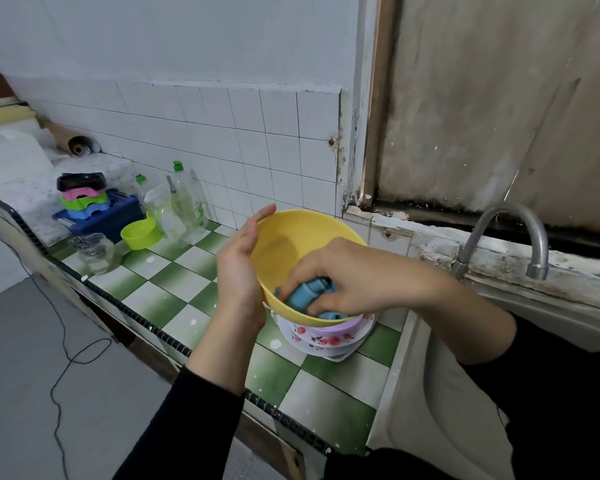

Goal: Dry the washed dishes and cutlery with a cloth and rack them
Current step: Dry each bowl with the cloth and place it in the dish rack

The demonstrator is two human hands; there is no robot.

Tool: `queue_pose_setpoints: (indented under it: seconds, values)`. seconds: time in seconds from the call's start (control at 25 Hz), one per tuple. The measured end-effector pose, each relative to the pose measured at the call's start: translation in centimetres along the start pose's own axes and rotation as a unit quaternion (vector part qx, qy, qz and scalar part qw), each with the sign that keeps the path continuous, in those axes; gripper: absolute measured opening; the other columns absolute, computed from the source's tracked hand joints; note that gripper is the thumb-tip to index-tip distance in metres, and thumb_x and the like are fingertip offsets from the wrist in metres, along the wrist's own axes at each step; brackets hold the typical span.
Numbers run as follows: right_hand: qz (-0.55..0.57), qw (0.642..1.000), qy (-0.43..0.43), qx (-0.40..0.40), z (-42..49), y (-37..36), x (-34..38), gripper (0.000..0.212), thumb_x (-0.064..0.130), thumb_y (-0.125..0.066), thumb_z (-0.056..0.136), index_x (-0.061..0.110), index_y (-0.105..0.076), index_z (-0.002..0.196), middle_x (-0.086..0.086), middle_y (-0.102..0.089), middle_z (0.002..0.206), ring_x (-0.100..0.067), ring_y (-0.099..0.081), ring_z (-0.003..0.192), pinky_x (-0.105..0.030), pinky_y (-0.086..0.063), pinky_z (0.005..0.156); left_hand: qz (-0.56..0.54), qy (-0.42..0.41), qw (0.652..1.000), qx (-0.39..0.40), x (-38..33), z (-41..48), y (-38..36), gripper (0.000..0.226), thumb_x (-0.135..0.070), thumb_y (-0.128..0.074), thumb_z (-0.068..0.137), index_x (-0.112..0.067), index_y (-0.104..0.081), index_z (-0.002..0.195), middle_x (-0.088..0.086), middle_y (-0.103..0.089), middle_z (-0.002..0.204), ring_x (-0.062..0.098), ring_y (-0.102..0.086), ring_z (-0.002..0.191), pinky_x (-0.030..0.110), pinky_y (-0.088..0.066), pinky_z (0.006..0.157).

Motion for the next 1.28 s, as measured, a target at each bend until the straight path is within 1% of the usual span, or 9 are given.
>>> queue_pose_setpoints:
  seconds: [0.08, 0.16, 0.28, 0.44, 0.56, 0.68, 0.8, 1.0, 1.28]
  values:
    - [-0.104, 0.992, -0.047, 0.049, 0.1, 0.7, -1.7, 0.041, 0.012, -0.074, 0.078, 0.038, -0.069, 0.109, 0.008, -0.07, 0.097, -0.011, -0.062, 0.093, -0.033, -0.052, 0.08, 0.03, -0.024, 0.999, -0.004, 0.1, -0.1, 0.2, 0.032, -0.019, -0.038, 0.1, -0.023, -0.07, 0.102, 0.008, -0.068, 0.115, 0.025, -0.062, 0.107, 0.045, -0.046, 0.101]
    - [-0.17, 0.98, -0.095, -0.03, 0.8, 1.0, -2.4, 0.045, 0.01, -0.072, 0.077, 0.039, -0.067, 0.111, 0.011, -0.069, 0.094, -0.013, -0.062, 0.096, -0.032, -0.052, 0.075, 0.046, -0.034, 0.998, 0.008, 0.4, -0.6, -0.2, 0.027, -0.022, -0.046, 0.094, -0.025, -0.073, 0.098, 0.01, -0.068, 0.118, 0.029, -0.06, 0.115, 0.048, -0.044, 0.104]
    - [-0.04, 0.99, -0.021, -0.137, 1.7, -0.5, -1.4, 0.042, 0.006, -0.072, 0.076, 0.028, -0.071, 0.111, 0.006, -0.069, 0.108, -0.016, -0.059, 0.103, -0.033, -0.047, 0.087, 0.069, -0.048, 0.996, 0.012, 0.6, -1.1, -0.7, 0.03, -0.026, -0.049, 0.083, -0.027, -0.077, 0.092, 0.008, -0.07, 0.113, 0.029, -0.059, 0.116, 0.046, -0.045, 0.103]
    - [0.043, 0.998, 0.029, 0.033, 0.4, -1.7, -1.4, 0.043, -0.004, -0.07, 0.072, 0.023, -0.073, 0.104, 0.004, -0.07, 0.109, -0.017, -0.062, 0.103, -0.037, -0.048, 0.09, 0.092, -0.022, 0.995, -0.007, 0.7, -0.2, 0.9, 0.032, -0.022, -0.043, 0.094, -0.024, -0.074, 0.101, 0.003, -0.069, 0.116, 0.026, -0.059, 0.116, 0.048, -0.043, 0.105]
    - [-0.134, 0.981, 0.053, 0.129, 0.5, -1.1, -3.5, 0.054, -0.01, -0.057, 0.072, 0.031, -0.072, 0.105, 0.011, -0.065, 0.117, -0.015, -0.057, 0.109, -0.035, -0.05, 0.081, 0.136, 0.025, 0.99, 0.029, 0.8, 0.2, 1.7, 0.032, -0.033, -0.045, 0.095, -0.028, -0.076, 0.099, 0.008, -0.069, 0.117, 0.03, -0.061, 0.115, 0.052, -0.043, 0.104]
    - [-0.318, 0.927, 0.197, -0.028, 1.3, -0.2, -3.5, 0.047, -0.005, -0.055, 0.082, 0.032, -0.068, 0.109, 0.005, -0.06, 0.123, -0.022, -0.055, 0.11, -0.037, -0.052, 0.066, 0.127, 0.129, 0.979, 0.095, 0.4, 0.1, 1.6, 0.036, -0.033, -0.038, 0.101, -0.023, -0.072, 0.107, 0.01, -0.072, 0.11, 0.032, -0.067, 0.104, 0.052, -0.048, 0.098]
    - [-0.331, 0.906, 0.254, -0.076, 1.3, -0.1, -3.0, 0.044, 0.003, -0.064, 0.085, 0.032, -0.066, 0.117, -0.003, -0.06, 0.123, -0.022, -0.054, 0.108, -0.038, -0.054, 0.062, 0.107, 0.17, 0.971, 0.129, -0.8, 0.4, 2.2, 0.038, -0.033, -0.036, 0.101, -0.018, -0.069, 0.111, 0.011, -0.071, 0.11, 0.033, -0.067, 0.103, 0.051, -0.048, 0.098]
    - [-0.079, 0.989, 0.016, 0.126, 0.1, 0.2, -0.9, 0.042, 0.019, -0.066, 0.089, 0.037, -0.059, 0.126, 0.014, -0.062, 0.103, -0.012, -0.058, 0.09, -0.025, -0.046, 0.08, 0.115, 0.098, 0.988, 0.04, -1.3, 0.6, 3.3, 0.035, -0.03, -0.041, 0.099, -0.023, -0.075, 0.096, 0.009, -0.07, 0.107, 0.031, -0.064, 0.101, 0.049, -0.049, 0.096]
    - [0.286, 0.953, -0.084, -0.056, 0.5, -3.6, 1.2, 0.031, 0.002, -0.068, 0.086, 0.029, -0.067, 0.101, -0.007, -0.069, 0.111, -0.014, -0.063, 0.1, -0.027, -0.05, 0.093, 0.119, -0.031, 0.991, -0.045, 1.2, -0.7, 2.8, 0.029, -0.023, -0.044, 0.098, -0.026, -0.072, 0.108, -0.003, -0.068, 0.115, 0.017, -0.058, 0.116, 0.039, -0.04, 0.106]
Point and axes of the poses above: each hand's wrist, its own z-axis towards the middle knuckle, its own y-axis out of the back of the hand, x = y × z, the point moved 2 cm from there along z, towards the middle knuckle
